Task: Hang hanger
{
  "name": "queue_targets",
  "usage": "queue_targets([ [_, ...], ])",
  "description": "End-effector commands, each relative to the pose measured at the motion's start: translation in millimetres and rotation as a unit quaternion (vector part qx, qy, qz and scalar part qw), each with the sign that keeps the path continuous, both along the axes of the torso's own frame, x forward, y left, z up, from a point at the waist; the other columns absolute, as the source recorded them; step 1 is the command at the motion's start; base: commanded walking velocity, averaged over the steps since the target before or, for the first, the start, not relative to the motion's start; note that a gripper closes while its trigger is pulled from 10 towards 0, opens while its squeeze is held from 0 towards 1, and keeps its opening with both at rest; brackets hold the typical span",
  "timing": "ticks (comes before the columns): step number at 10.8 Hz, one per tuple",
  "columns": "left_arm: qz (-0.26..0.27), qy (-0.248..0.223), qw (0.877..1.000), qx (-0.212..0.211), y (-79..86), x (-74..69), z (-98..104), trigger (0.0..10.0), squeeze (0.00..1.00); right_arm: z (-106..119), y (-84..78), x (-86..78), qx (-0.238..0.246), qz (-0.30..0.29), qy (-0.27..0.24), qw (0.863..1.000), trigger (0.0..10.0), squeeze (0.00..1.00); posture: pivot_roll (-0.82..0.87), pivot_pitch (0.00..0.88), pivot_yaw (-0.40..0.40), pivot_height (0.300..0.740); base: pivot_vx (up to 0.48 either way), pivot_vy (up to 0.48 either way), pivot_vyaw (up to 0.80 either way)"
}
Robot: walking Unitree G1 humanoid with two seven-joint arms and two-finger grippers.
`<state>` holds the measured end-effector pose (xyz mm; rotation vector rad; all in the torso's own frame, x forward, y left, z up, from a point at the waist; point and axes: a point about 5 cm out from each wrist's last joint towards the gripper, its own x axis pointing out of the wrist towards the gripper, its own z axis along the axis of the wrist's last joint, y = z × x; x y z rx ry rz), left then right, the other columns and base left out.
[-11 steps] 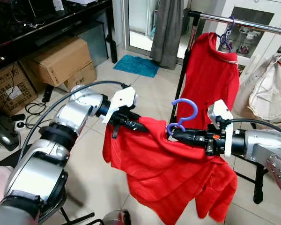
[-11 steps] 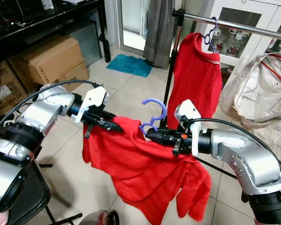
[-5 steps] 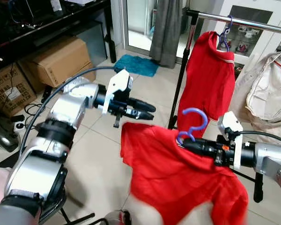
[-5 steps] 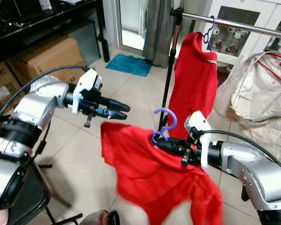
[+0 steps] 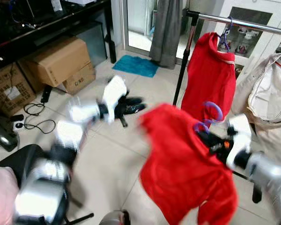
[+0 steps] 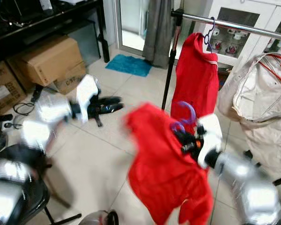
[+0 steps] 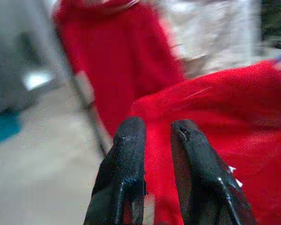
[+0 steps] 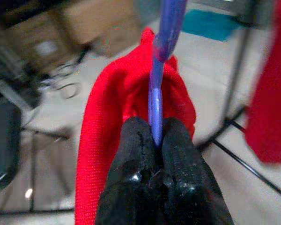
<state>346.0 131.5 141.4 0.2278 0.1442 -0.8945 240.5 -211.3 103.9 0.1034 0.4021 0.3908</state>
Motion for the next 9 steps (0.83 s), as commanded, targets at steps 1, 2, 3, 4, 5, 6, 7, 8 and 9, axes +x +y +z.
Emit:
queue_targets([
  [1,0.074,-0.004,0.997,-0.030,8.7,4.5,2.8,10.0,0.00,5.3,-5.9,2.6,-0.003,-0.063,-0.033,0.997,0.0,0.00,0.00,0.000,0.045,0.740,0.000,0.000,0.00],
  [2,0.126,-0.005,0.991,-0.052,14.2,3.9,-1.8,10.0,0.00,2.8,-8.4,1.8,-0.015,-0.109,-0.036,0.993,0.0,0.00,-0.01,0.000,0.056,0.740,0.000,0.000,0.00],
  [3,0.199,-0.005,0.980,-0.023,22.8,5.1,-9.0,10.0,0.00,2.2,-16.2,-0.4,-0.023,-0.175,-0.042,0.983,0.0,0.00,-0.01,0.000,0.062,0.740,0.000,0.000,0.00],
  [4,0.237,-0.020,0.971,-0.022,27.7,4.4,-10.8,10.0,0.00,-0.8,-28.3,-4.7,-0.053,-0.239,-0.039,0.969,9.1,0.00,-0.01,0.000,0.061,0.740,0.000,0.000,0.00],
  [5,0.258,-0.025,0.965,-0.043,30.6,2.7,-9.1,10.0,0.00,-2.5,-33.5,-7.1,-0.059,-0.269,-0.035,0.961,10.0,0.00,-0.01,0.000,0.056,0.740,0.000,0.000,0.00],
  [6,0.251,-0.024,0.967,-0.043,29.0,-7.7,-14.1,10.0,0.00,-2.0,-36.5,-8.2,-0.094,-0.297,-0.041,0.949,10.0,0.00,-0.01,0.000,0.054,0.740,0.000,0.000,0.00],
  [7,0.246,-0.024,0.968,-0.037,27.2,-10.5,-16.9,10.0,0.00,-1.5,-40.1,-8.3,-0.122,-0.309,-0.044,0.942,10.0,0.00,-0.01,0.000,0.056,0.740,0.262,0.000,0.00],
  [8,0.239,-0.027,0.970,-0.033,21.3,-13.4,-18.0,10.0,0.00,3.2,-43.8,-7.4,-0.149,-0.322,-0.058,0.933,10.0,0.00,-0.01,0.000,0.055,0.740,0.292,0.000,0.00],
  [9,0.234,-0.029,0.971,-0.033,19.3,-14.0,-15.8,10.0,0.00,5.0,-43.2,-4.9,-0.136,-0.322,-0.057,0.935,10.0,0.00,0.00,0.000,0.050,0.740,0.307,0.000,0.00],
])
